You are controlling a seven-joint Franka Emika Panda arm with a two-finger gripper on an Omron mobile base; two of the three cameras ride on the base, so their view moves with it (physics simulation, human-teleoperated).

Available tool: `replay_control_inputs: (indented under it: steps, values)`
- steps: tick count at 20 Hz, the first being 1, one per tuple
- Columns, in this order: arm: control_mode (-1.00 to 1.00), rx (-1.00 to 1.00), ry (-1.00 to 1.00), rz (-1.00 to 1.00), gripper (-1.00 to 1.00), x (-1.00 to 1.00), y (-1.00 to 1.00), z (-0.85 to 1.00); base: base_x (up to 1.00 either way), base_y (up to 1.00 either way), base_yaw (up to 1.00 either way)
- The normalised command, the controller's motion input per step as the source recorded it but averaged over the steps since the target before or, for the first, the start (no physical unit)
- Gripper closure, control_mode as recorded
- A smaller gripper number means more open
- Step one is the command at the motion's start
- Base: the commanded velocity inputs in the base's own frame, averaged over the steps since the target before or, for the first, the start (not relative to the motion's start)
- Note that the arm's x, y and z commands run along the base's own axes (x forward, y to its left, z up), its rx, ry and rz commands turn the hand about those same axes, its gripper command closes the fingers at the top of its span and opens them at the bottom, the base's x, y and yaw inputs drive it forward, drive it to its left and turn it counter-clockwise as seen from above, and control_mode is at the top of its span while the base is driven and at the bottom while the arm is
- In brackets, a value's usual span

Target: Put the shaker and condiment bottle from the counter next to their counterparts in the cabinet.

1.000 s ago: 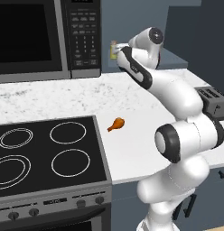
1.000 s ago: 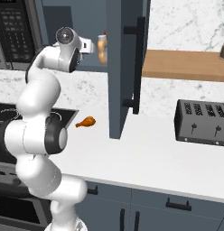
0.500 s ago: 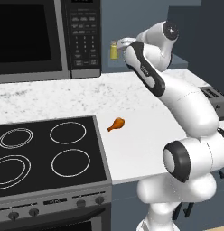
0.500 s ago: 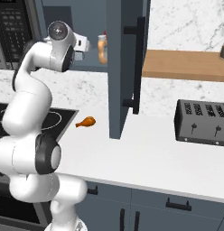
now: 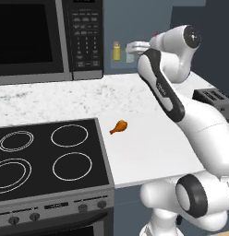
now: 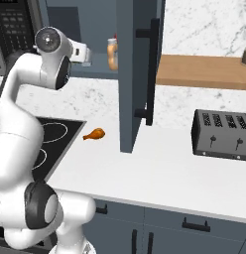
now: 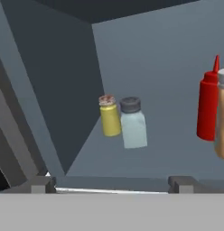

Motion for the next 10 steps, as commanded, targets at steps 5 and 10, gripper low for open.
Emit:
replay_control_inputs:
  steps: [5,10]
  values:
    - [-1.0,0.02,-0.04,0.0,-1.0,-0.99,0.0,0.12,0.0,0.0,0.0]
    - [-1.0,0.04,0.0,-0.03,-1.0,-1.0,0.0,0.12,0.0,0.0,0.0]
